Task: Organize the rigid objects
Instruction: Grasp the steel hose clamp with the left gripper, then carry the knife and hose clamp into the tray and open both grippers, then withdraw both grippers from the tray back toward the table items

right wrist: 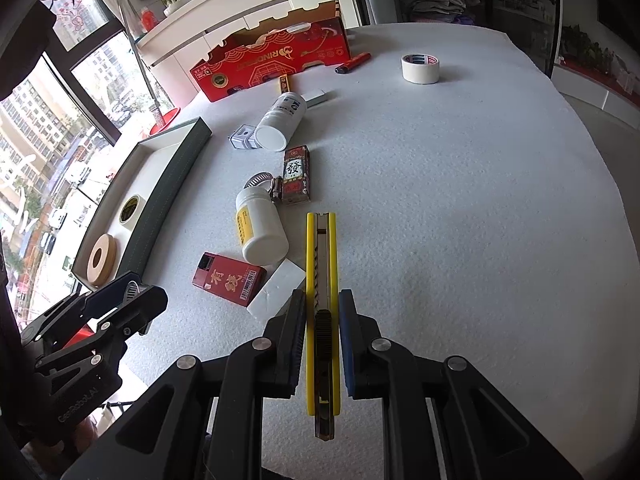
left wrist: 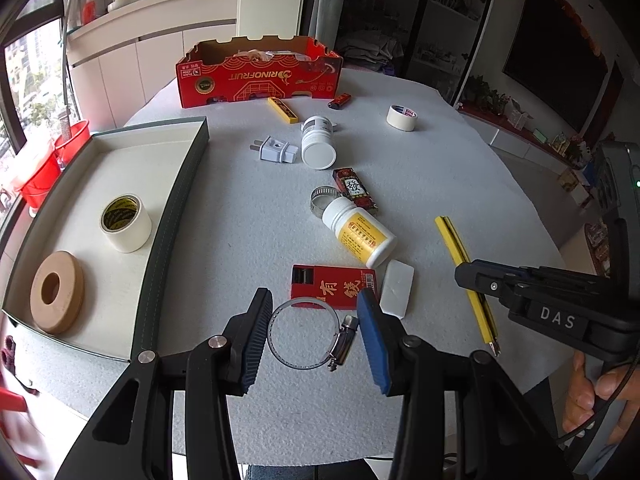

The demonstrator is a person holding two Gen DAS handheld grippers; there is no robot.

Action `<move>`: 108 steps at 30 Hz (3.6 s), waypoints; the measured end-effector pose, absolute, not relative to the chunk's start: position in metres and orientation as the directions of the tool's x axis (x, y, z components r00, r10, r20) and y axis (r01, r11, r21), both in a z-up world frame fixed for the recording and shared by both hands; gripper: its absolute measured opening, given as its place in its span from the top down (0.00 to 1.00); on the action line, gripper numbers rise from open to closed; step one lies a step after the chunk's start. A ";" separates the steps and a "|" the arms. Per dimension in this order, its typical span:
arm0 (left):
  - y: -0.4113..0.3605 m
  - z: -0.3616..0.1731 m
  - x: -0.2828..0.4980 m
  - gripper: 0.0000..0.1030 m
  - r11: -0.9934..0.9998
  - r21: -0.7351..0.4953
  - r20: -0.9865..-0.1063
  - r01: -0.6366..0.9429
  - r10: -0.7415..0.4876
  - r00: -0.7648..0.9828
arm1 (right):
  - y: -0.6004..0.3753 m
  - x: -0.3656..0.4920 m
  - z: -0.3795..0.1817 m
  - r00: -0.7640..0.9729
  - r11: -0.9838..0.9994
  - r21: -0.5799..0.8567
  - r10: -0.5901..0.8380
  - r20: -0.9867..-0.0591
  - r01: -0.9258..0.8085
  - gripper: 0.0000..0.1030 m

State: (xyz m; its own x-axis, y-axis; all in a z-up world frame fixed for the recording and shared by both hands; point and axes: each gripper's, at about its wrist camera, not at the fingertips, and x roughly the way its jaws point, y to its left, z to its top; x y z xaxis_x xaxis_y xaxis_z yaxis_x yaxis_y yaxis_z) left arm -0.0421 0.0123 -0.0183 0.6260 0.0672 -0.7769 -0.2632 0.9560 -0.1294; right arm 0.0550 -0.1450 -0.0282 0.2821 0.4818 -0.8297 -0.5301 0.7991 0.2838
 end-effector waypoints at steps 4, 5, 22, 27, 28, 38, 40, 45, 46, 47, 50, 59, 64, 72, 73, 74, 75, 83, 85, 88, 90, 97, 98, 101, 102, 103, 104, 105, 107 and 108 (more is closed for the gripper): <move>0.015 -0.011 -0.042 0.54 0.953 -0.145 -0.766 -0.265 0.061 0.640 | -0.141 0.055 -0.023 0.283 0.795 0.285 0.487 -0.826 -0.535 0.83; 0.016 -0.008 -0.043 0.54 0.952 -0.151 -0.761 -0.266 0.060 0.646 | -0.139 0.056 -0.021 0.286 0.795 0.281 0.486 -0.826 -0.538 0.83; 0.045 0.091 -0.035 0.54 0.932 -0.222 -0.642 -0.287 0.082 0.762 | -0.078 0.066 0.061 0.309 0.703 0.285 0.589 -0.747 -0.651 0.83; 0.067 0.124 -0.042 0.54 0.923 -0.209 -0.590 -0.324 0.145 0.794 | -0.047 0.069 0.090 0.294 0.650 0.296 0.640 -0.710 -0.700 0.83; 0.073 0.127 -0.043 0.54 0.920 -0.201 -0.583 -0.337 0.164 0.796 | -0.040 0.070 0.094 0.291 0.643 0.295 0.645 -0.707 -0.707 0.83; 0.155 0.126 -0.059 0.54 0.831 -0.147 -0.608 -0.536 0.352 0.712 | 0.034 0.070 0.102 0.211 0.561 0.287 0.661 -0.720 -0.776 0.83; 0.170 0.129 -0.065 0.54 0.811 -0.138 -0.602 -0.568 0.387 0.698 | 0.051 0.069 0.105 0.203 0.544 0.275 0.661 -0.722 -0.793 0.83; 0.204 0.137 -0.077 0.54 0.766 -0.162 -0.573 -0.622 0.440 0.691 | 0.086 0.068 0.114 0.185 0.504 0.255 0.667 -0.722 -0.825 0.83; 0.209 0.137 -0.076 0.54 0.761 -0.147 -0.572 -0.632 0.456 0.682 | 0.092 0.069 0.115 0.186 0.501 0.248 0.666 -0.722 -0.829 0.83; 0.214 0.135 -0.074 0.54 0.756 -0.127 -0.574 -0.642 0.472 0.669 | 0.098 0.070 0.115 0.186 0.499 0.243 0.663 -0.725 -0.832 0.83; 0.230 0.117 -0.068 0.54 0.737 -0.095 -0.602 -0.669 0.493 0.628 | 0.115 0.074 0.111 0.180 0.496 0.236 0.653 -0.736 -0.835 0.83; 0.261 0.050 -0.049 0.54 0.685 -0.069 -0.704 -0.725 0.482 0.522 | 0.154 0.083 0.074 0.129 0.496 0.251 0.611 -0.781 -0.831 0.83; 0.262 0.020 -0.031 0.54 0.691 -0.036 -0.738 -0.722 0.468 0.486 | 0.168 0.085 0.047 0.106 0.505 0.250 0.574 -0.812 -0.826 0.83; 0.268 -0.020 -0.011 0.54 0.696 -0.010 -0.805 -0.718 0.421 0.419 | 0.184 0.083 0.019 0.171 0.498 0.123 0.504 -0.847 -0.858 0.83; 0.268 -0.023 -0.010 0.54 0.696 -0.006 -0.808 -0.718 0.419 0.413 | 0.184 0.086 0.016 0.158 0.502 0.138 0.502 -0.850 -0.854 0.83; 0.269 -0.025 -0.009 0.54 0.697 -0.002 -0.812 -0.717 0.418 0.408 | 0.184 0.089 0.013 0.142 0.507 0.158 0.502 -0.853 -0.847 0.83; 0.269 -0.027 -0.008 0.54 0.697 0.001 -0.815 -0.717 0.417 0.403 | 0.185 0.092 0.010 0.130 0.514 0.175 0.503 -0.855 -0.840 0.83; 0.275 -0.037 -0.003 0.54 0.696 0.008 -0.832 -0.718 0.403 0.381 | 0.189 0.095 -0.003 0.109 0.519 0.189 0.490 -0.865 -0.834 0.83; 0.276 -0.039 -0.002 0.54 0.697 0.008 -0.836 -0.717 0.398 0.378 | 0.190 0.095 -0.005 0.102 0.517 0.194 0.490 -0.866 -0.834 0.83; 0.277 -0.042 0.000 0.54 0.697 0.006 -0.841 -0.717 0.391 0.373 | 0.192 0.095 -0.007 0.101 0.515 0.193 0.489 -0.866 -0.835 0.83; 0.278 -0.045 0.002 0.54 0.700 0.005 -0.847 -0.714 0.383 0.369 | 0.193 0.095 -0.010 0.099 0.517 0.193 0.485 -0.869 -0.834 0.83; 0.275 -0.053 0.003 0.54 0.714 0.006 -0.856 -0.700 0.366 0.366 | 0.196 0.093 -0.019 0.088 0.518 0.196 0.473 -0.876 -0.833 0.83; 0.275 -0.054 0.003 0.53 0.715 0.005 -0.857 -0.699 0.364 0.366 | 0.196 0.093 -0.020 0.088 0.516 0.194 0.472 -0.877 -0.834 0.83; 0.275 -0.055 0.005 0.26 0.711 0.016 -0.858 -0.703 0.370 0.355 | 0.197 0.093 -0.020 0.098 0.518 0.183 0.469 -0.878 -0.836 0.83; 0.275 -0.054 0.004 0.20 0.707 0.020 -0.855 -0.707 0.379 0.354 | 0.196 0.093 -0.020 0.092 0.513 0.187 0.470 -0.878 -0.838 0.83; 0.275 -0.053 0.003 0.18 0.706 0.020 -0.853 -0.708 0.381 0.357 | 0.197 0.094 -0.019 0.085 0.508 0.191 0.470 -0.879 -0.840 0.81; 0.275 -0.052 0.002 0.17 0.707 0.019 -0.855 -0.707 0.378 0.354 | 0.195 0.094 -0.017 0.089 0.508 0.187 0.471 -0.877 -0.841 0.62; 0.275 -0.052 0.002 0.16 0.707 0.020 -0.858 -0.707 0.375 0.351 | 0.193 0.094 -0.014 0.110 0.515 0.177 0.478 -0.871 -0.839 0.28; 0.274 -0.051 0.000 0.07 0.707 0.025 -0.854 -0.707 0.383 0.353 | 0.186 0.093 -0.002 0.176 0.532 0.157 0.521 -0.836 -0.832 0.09; 0.273 -0.049 -0.001 0.03 0.704 0.028 -0.850 -0.710 0.391 0.354 | 0.182 0.093 0.004 0.192 0.533 0.150 0.533 -0.824 -0.833 0.09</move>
